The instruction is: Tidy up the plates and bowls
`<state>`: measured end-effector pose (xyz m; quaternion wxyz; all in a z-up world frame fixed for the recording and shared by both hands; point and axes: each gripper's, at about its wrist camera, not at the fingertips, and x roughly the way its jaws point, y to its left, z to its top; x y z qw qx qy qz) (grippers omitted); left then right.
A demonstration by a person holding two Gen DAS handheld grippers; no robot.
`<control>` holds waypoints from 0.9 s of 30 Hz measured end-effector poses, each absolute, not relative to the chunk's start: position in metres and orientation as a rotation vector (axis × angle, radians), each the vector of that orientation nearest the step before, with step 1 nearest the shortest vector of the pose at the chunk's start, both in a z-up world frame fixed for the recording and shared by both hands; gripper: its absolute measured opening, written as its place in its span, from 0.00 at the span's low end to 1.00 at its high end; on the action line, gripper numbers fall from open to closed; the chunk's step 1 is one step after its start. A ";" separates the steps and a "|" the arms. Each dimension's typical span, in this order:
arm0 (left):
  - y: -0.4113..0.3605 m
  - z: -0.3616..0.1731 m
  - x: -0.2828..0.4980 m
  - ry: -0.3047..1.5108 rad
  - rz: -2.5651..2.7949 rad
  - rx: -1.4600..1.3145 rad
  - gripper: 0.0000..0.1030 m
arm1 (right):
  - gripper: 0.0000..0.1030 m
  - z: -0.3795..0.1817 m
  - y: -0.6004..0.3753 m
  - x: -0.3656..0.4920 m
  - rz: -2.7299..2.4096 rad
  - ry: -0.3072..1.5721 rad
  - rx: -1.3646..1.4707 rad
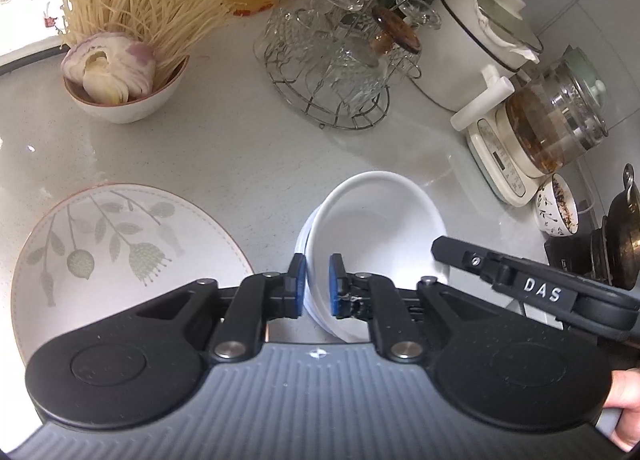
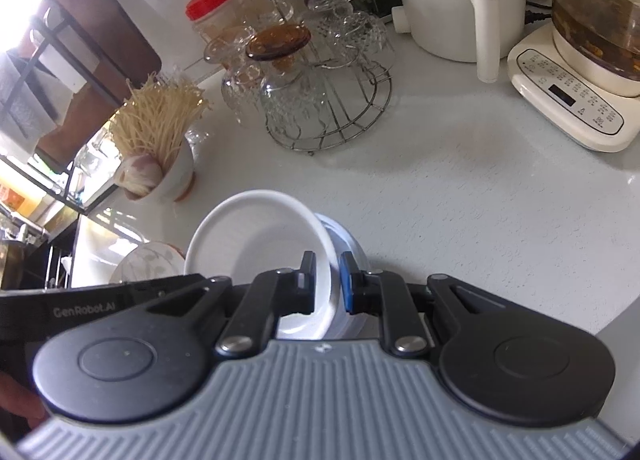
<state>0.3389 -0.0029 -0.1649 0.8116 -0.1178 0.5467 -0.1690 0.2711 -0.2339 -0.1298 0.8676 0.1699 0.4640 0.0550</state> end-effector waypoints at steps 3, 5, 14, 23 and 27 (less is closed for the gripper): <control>0.002 -0.165 0.338 1.165 -0.353 -0.270 0.38 | 0.25 -0.128 -0.236 0.271 0.102 0.950 0.353; 0.004 -0.165 0.338 1.159 -0.351 -0.273 0.39 | 0.56 -0.129 -0.240 0.270 0.090 0.930 0.367; 0.005 -0.163 0.335 1.138 -0.358 -0.294 0.40 | 0.57 -0.169 -0.262 0.278 0.089 1.020 0.589; 0.005 -0.162 0.337 1.135 -0.350 -0.285 0.40 | 0.55 -0.182 -0.257 0.287 0.113 1.079 0.619; 0.000 -0.164 0.336 1.144 -0.359 -0.267 0.40 | 0.50 -0.186 -0.258 0.285 0.117 1.105 0.639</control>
